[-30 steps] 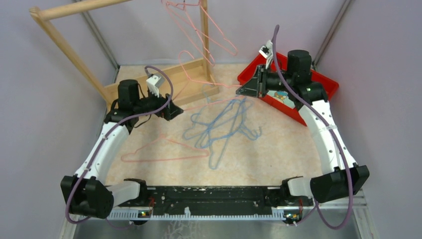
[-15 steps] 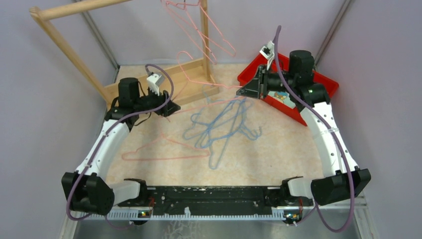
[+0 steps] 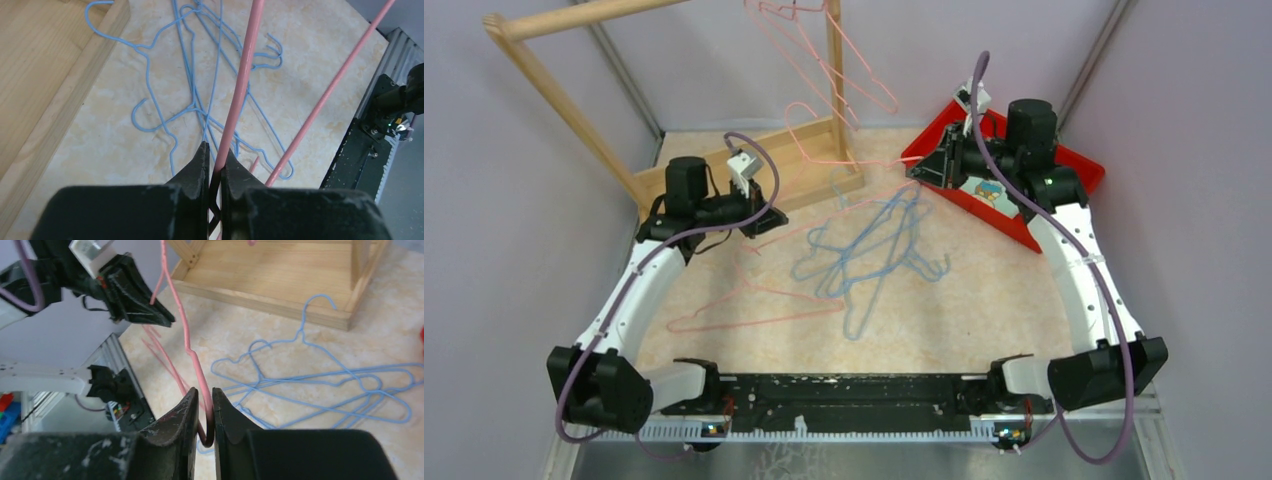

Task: Organize the hangers

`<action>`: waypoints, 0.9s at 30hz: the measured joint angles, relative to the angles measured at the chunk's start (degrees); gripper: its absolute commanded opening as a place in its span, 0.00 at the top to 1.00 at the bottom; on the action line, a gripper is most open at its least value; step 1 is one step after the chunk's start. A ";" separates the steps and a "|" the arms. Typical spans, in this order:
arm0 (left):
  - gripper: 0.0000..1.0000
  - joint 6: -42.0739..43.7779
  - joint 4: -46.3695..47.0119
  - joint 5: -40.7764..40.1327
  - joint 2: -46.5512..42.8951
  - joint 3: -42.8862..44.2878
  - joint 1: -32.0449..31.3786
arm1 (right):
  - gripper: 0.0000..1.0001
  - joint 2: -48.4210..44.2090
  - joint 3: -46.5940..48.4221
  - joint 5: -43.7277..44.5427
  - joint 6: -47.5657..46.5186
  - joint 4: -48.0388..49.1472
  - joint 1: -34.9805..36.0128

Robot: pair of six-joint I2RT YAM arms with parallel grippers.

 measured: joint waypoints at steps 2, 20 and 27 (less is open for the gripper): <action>1.00 -0.39 -1.29 -1.64 -0.61 0.44 0.00 | 0.58 0.13 -0.13 4.04 -0.79 -0.83 0.04; 1.00 -2.67 -12.72 -18.97 -7.30 12.37 1.25 | 0.30 -2.99 -17.73 29.57 4.48 -3.74 0.57; 1.00 -2.62 -14.73 -14.75 -13.90 10.69 1.25 | 0.31 -2.99 -18.38 27.15 6.47 -0.96 0.57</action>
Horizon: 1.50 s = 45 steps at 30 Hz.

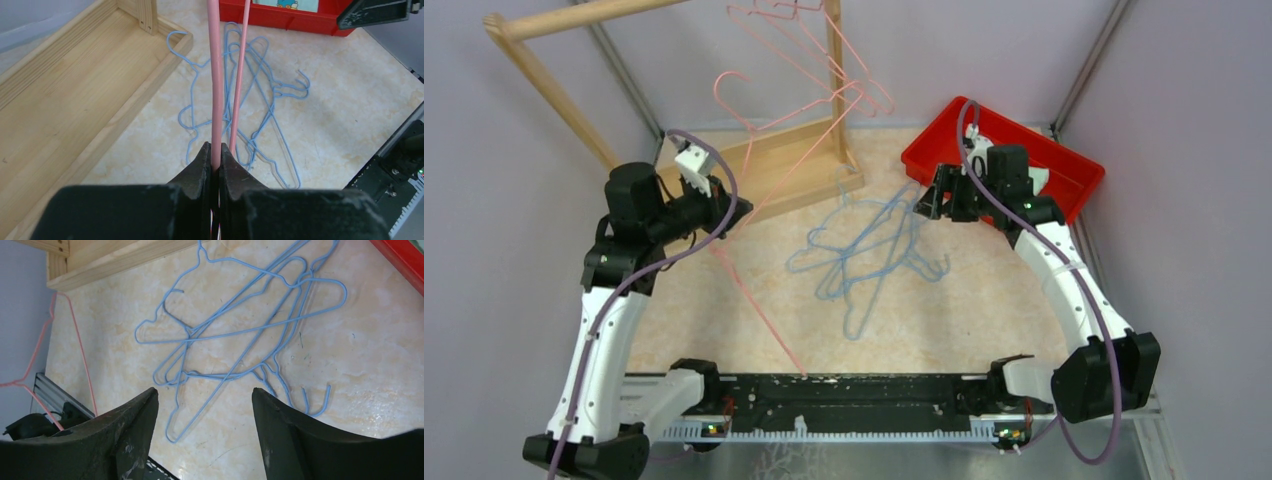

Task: Organize the hangers

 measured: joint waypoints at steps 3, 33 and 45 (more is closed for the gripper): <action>1.00 0.00 -0.63 1.27 -2.40 -0.39 0.00 | 0.32 0.00 -0.02 -1.03 0.48 0.87 0.04; 1.00 -8.66 0.33 10.45 -4.90 11.37 0.00 | 0.36 -1.46 5.77 5.88 -12.37 2.14 37.86; 1.00 -13.03 1.68 10.43 -2.49 14.69 0.00 | 0.37 1.53 8.79 17.22 -15.85 7.45 48.85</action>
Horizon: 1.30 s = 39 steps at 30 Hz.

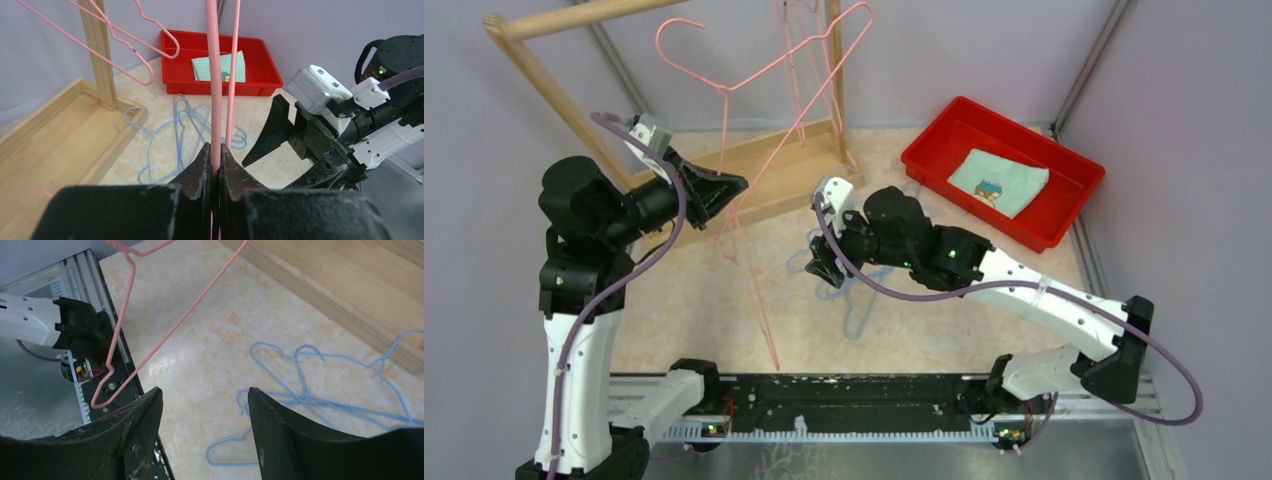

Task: Organize the hangers

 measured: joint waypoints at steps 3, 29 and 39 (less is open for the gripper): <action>1.00 -0.98 0.66 0.42 0.07 0.35 0.00 | 0.36 1.66 1.01 0.59 0.22 2.12 0.55; 1.00 -9.01 5.79 7.26 -1.64 9.77 0.00 | 0.18 -4.87 -25.42 0.20 34.32 28.55 -15.26; 1.00 -12.61 8.59 9.25 -1.16 11.32 0.00 | 0.34 5.22 -32.22 -22.80 56.72 69.22 -21.53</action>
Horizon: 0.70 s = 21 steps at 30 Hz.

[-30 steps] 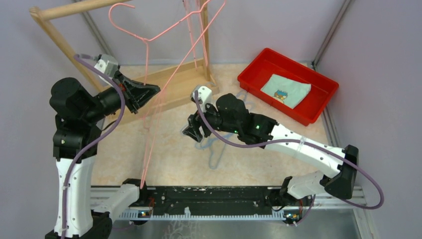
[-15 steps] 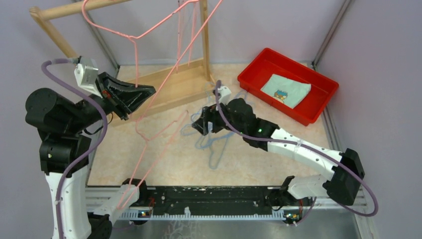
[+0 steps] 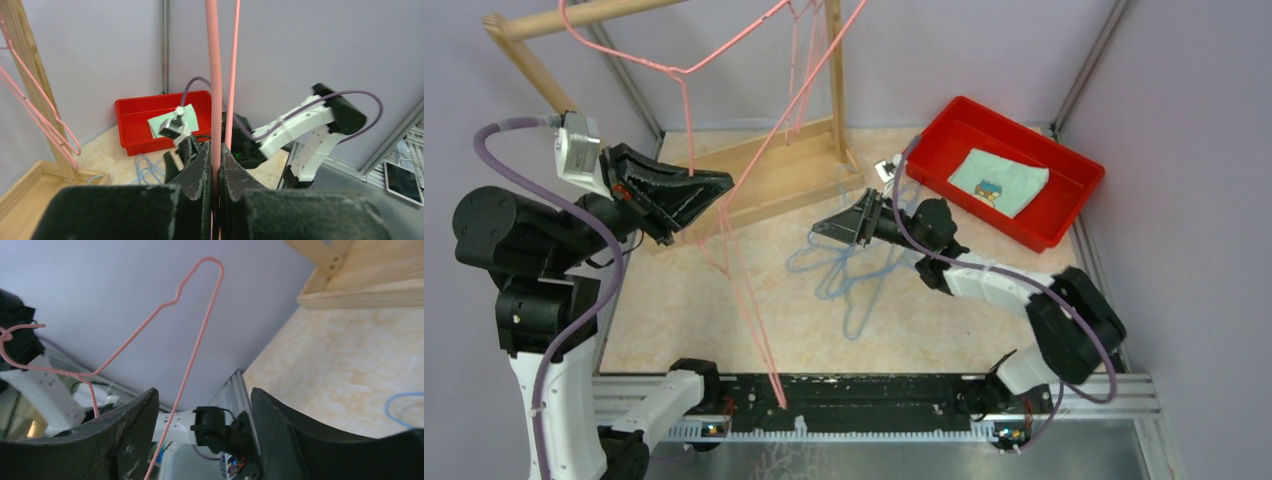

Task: Organize the hangers

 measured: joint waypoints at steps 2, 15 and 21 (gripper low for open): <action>1.00 -0.90 1.03 0.57 0.26 0.50 0.00 | 0.34 6.40 1.44 -5.09 5.79 10.08 0.04; 1.00 -8.48 7.43 4.42 0.59 0.70 0.00 | 0.38 31.17 17.38 -22.88 33.44 42.38 2.25; 1.00 -10.56 11.47 5.20 1.51 0.13 0.00 | 0.39 31.85 21.31 -30.84 35.78 43.67 4.28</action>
